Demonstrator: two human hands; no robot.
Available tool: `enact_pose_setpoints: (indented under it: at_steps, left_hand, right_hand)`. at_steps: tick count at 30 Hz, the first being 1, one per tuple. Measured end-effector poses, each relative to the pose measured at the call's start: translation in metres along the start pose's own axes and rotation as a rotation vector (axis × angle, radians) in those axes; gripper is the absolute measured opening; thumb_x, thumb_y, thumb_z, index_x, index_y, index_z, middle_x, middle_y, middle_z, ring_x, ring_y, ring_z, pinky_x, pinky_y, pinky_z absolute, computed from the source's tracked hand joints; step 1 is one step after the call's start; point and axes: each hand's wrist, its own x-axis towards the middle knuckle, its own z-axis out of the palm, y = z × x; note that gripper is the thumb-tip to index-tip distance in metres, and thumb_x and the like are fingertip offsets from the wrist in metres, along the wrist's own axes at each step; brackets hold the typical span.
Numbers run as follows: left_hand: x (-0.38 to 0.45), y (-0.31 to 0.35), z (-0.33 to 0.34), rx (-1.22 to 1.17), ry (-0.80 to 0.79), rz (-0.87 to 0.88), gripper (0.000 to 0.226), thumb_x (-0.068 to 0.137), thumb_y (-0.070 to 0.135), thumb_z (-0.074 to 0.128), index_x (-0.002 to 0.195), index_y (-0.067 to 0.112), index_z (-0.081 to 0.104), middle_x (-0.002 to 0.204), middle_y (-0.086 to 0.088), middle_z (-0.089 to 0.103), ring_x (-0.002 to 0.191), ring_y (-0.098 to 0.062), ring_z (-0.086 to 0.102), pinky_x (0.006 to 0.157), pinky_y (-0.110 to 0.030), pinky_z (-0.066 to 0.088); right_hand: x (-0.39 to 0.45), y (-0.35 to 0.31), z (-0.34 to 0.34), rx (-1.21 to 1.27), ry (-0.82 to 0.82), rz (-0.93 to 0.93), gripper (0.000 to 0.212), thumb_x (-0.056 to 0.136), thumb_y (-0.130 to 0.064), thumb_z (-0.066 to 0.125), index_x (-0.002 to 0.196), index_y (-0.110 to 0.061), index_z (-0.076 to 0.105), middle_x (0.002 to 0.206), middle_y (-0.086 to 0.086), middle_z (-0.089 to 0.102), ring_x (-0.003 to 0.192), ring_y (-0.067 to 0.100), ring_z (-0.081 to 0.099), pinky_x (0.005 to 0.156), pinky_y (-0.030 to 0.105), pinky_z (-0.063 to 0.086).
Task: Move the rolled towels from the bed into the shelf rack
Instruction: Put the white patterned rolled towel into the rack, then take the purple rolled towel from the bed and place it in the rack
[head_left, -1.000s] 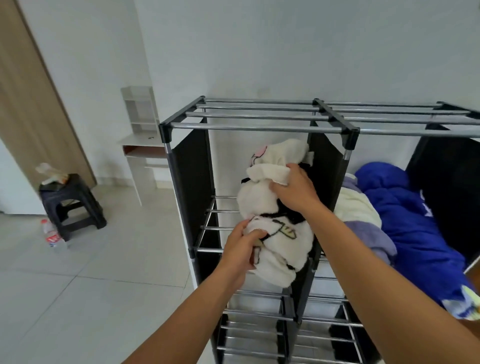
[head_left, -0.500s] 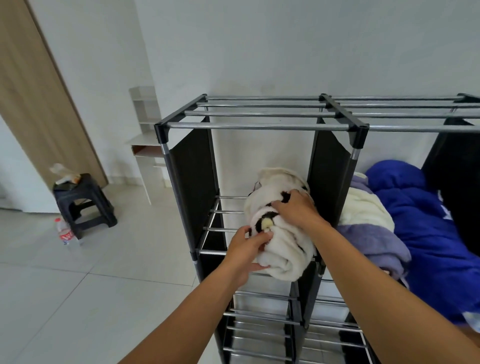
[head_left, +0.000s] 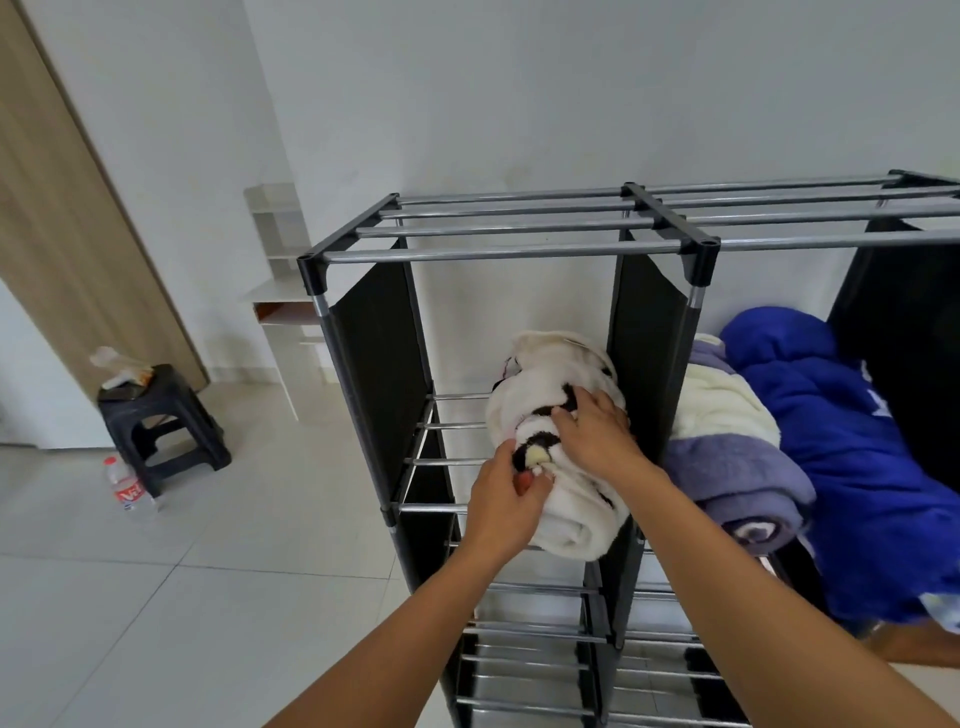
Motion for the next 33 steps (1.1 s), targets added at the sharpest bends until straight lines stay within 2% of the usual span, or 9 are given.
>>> enact_pose_setpoints:
  at_steps: [4, 6, 9, 13, 18, 20, 24, 28, 33]
  left_hand:
    - [-0.011, 0.004, -0.018, 0.2, 0.097, 0.186, 0.044, 0.089, 0.033, 0.059, 0.13, 0.019, 0.05, 0.116, 0.004, 0.049, 0.101, -0.011, 0.053, 0.083, -0.021, 0.043]
    - [-0.02, 0.016, -0.026, 0.202, 0.173, 0.312, 0.037, 0.09, 0.023, 0.06, 0.124, 0.013, 0.055, 0.113, 0.004, 0.05, 0.093, -0.008, 0.051, 0.08, -0.014, 0.037]
    - [-0.033, 0.042, -0.025, 0.158, 0.076, 0.493, 0.028, 0.087, 0.02, 0.059, 0.113, 0.01, 0.062, 0.103, 0.0, 0.06, 0.08, -0.013, 0.055, 0.075, -0.022, 0.043]
    - [-0.065, 0.061, 0.017, 0.143, -0.349, 0.62, 0.017, 0.086, 0.022, 0.061, 0.096, 0.011, 0.068, 0.073, 0.003, 0.063, 0.065, -0.013, 0.057, 0.067, -0.024, 0.045]
    - [-0.175, 0.051, 0.115, 0.326, -1.073, 0.616, 0.026, 0.088, 0.03, 0.063, 0.108, 0.014, 0.066, 0.099, -0.008, 0.07, 0.094, -0.025, 0.065, 0.081, -0.026, 0.047]
    - [-0.247, 0.046, 0.139, 0.343, -1.334, 0.664, 0.031, 0.088, 0.033, 0.063, 0.112, 0.014, 0.065, 0.105, -0.008, 0.069, 0.095, -0.023, 0.064, 0.082, -0.024, 0.046]
    - [-0.392, 0.045, 0.165, 0.371, -1.738, 0.813, 0.031, 0.087, 0.032, 0.065, 0.111, 0.012, 0.064, 0.094, -0.006, 0.066, 0.081, -0.017, 0.059, 0.075, -0.023, 0.044]
    - [-0.523, 0.054, 0.161, 0.391, -2.0, 0.962, 0.025, 0.086, 0.029, 0.066, 0.104, 0.011, 0.065, 0.087, -0.002, 0.061, 0.079, -0.016, 0.056, 0.07, -0.024, 0.042]
    - [-0.668, 0.061, 0.146, 0.441, -2.273, 1.036, 0.009, 0.09, 0.021, 0.062, 0.094, 0.015, 0.058, 0.08, -0.002, 0.056, 0.07, -0.015, 0.055, 0.053, -0.014, 0.04]
  right_hand:
    - [-0.052, 0.005, -0.003, 0.028, 0.079, -0.152, 0.05, 0.096, -0.018, 0.041, 0.144, -0.007, 0.033, 0.151, 0.015, 0.03, 0.14, 0.03, 0.028, 0.114, 0.027, 0.018]
    - [-0.087, 0.014, -0.004, 0.061, 0.044, -0.186, 0.044, 0.094, -0.01, 0.045, 0.138, -0.004, 0.042, 0.143, 0.014, 0.042, 0.133, 0.026, 0.039, 0.102, 0.014, 0.022]
    - [-0.145, 0.036, -0.005, 0.114, 0.0, -0.057, 0.035, 0.095, -0.015, 0.048, 0.129, -0.011, 0.053, 0.126, 0.009, 0.058, 0.112, 0.02, 0.055, 0.09, 0.018, 0.037]
    - [-0.24, 0.076, -0.001, 0.161, 0.115, 0.278, 0.032, 0.094, -0.019, 0.05, 0.125, -0.014, 0.058, 0.124, 0.007, 0.063, 0.105, 0.015, 0.058, 0.088, 0.022, 0.042]
    - [-0.426, 0.11, 0.007, 0.195, 0.337, 0.736, 0.033, 0.093, -0.028, 0.052, 0.126, -0.02, 0.055, 0.12, -0.006, 0.058, 0.096, 0.011, 0.059, 0.087, 0.02, 0.04]
    - [-0.511, 0.11, 0.017, 0.21, 0.428, 0.904, 0.033, 0.092, -0.026, 0.056, 0.124, -0.019, 0.056, 0.117, -0.004, 0.06, 0.095, 0.013, 0.06, 0.092, 0.023, 0.044]
    - [-0.667, 0.084, 0.051, 0.305, 0.78, 1.232, 0.026, 0.09, -0.02, 0.058, 0.116, -0.016, 0.061, 0.106, 0.0, 0.063, 0.092, 0.019, 0.064, 0.089, 0.027, 0.047]
    - [-0.807, 0.041, 0.092, 0.457, 1.466, 1.477, 0.012, 0.088, -0.016, 0.059, 0.087, -0.028, 0.061, 0.082, 0.001, 0.07, 0.08, 0.022, 0.069, 0.082, 0.043, 0.053]
    - [-0.926, -0.009, 0.144, 0.531, 2.037, 1.61, 0.013, 0.09, -0.011, 0.057, 0.102, -0.013, 0.059, 0.086, 0.007, 0.067, 0.075, 0.021, 0.065, 0.071, 0.033, 0.051]
